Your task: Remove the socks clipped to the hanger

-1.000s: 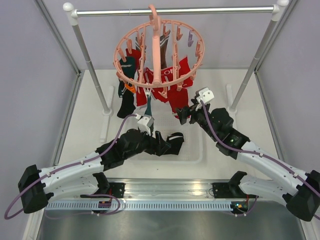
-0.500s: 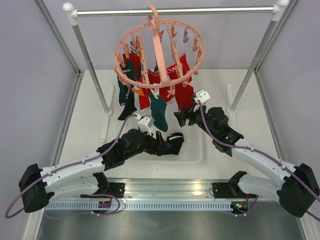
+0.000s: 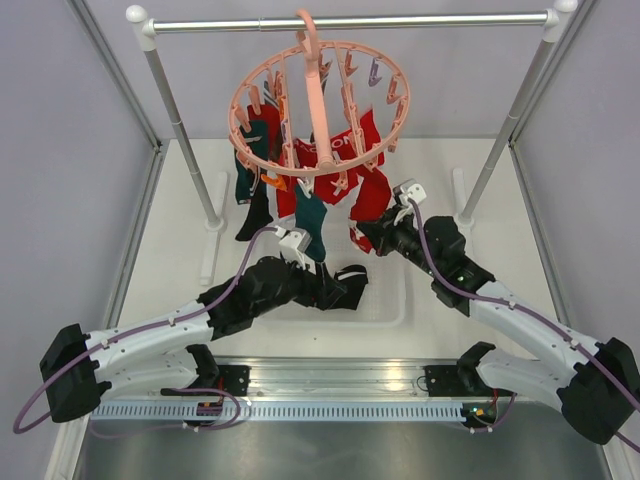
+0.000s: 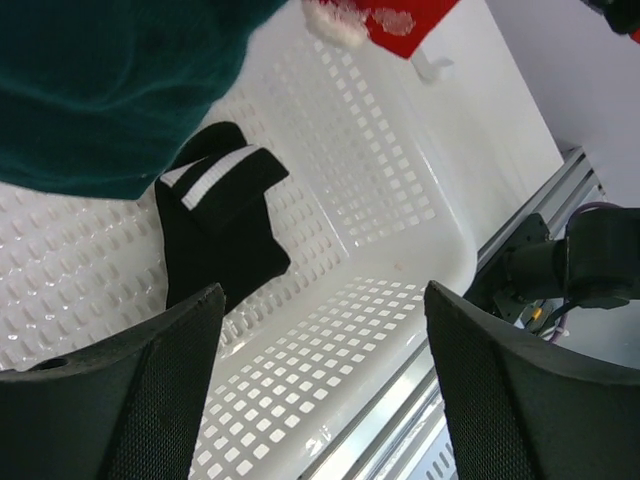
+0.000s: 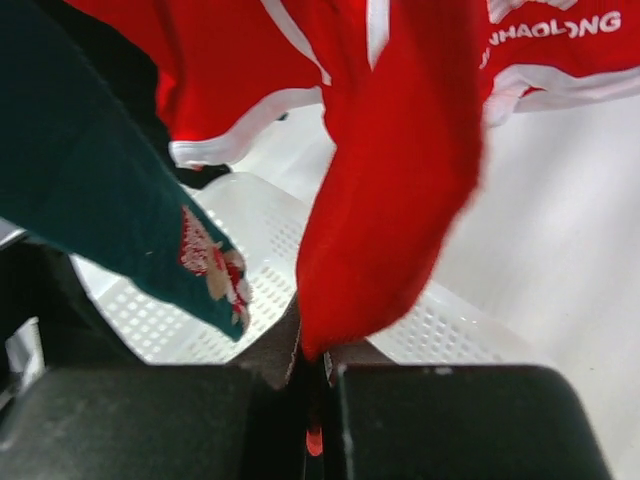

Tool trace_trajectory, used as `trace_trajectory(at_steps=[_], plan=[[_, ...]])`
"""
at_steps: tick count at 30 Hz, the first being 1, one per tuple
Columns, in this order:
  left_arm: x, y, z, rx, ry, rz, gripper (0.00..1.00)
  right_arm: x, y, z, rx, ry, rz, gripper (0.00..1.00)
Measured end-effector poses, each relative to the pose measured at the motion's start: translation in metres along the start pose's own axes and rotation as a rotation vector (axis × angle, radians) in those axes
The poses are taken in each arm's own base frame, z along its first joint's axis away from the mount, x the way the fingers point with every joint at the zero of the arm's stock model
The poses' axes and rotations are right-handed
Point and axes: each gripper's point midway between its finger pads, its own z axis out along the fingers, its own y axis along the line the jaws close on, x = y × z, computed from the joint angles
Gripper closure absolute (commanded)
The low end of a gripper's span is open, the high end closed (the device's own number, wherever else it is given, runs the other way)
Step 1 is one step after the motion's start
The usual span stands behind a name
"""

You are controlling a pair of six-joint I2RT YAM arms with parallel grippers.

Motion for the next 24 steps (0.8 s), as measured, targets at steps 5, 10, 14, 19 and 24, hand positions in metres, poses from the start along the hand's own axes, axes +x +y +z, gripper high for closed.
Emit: trace_trajectory(at_steps=[5,10,14,19,24], plan=[[-0.016,-0.014,0.002,0.051,-0.064,-0.027,0.13,-0.014,0.019,-0.013,-0.071,-0.006,0.051,0.99],[-0.036,-0.029,0.002,0.109,-0.137,-0.072,0.12,-0.026,0.039,-0.021,-0.160,0.012,0.106,0.99],[-0.053,-0.042,0.000,0.161,-0.201,-0.110,0.12,-0.026,0.052,-0.026,-0.219,0.038,0.141,0.99],[-0.065,-0.051,0.000,0.195,-0.245,-0.126,0.11,-0.022,0.064,-0.031,-0.275,0.076,0.182,0.99],[-0.068,-0.054,0.009,0.195,-0.246,-0.126,0.12,-0.019,0.072,-0.035,-0.316,0.101,0.215,0.99]])
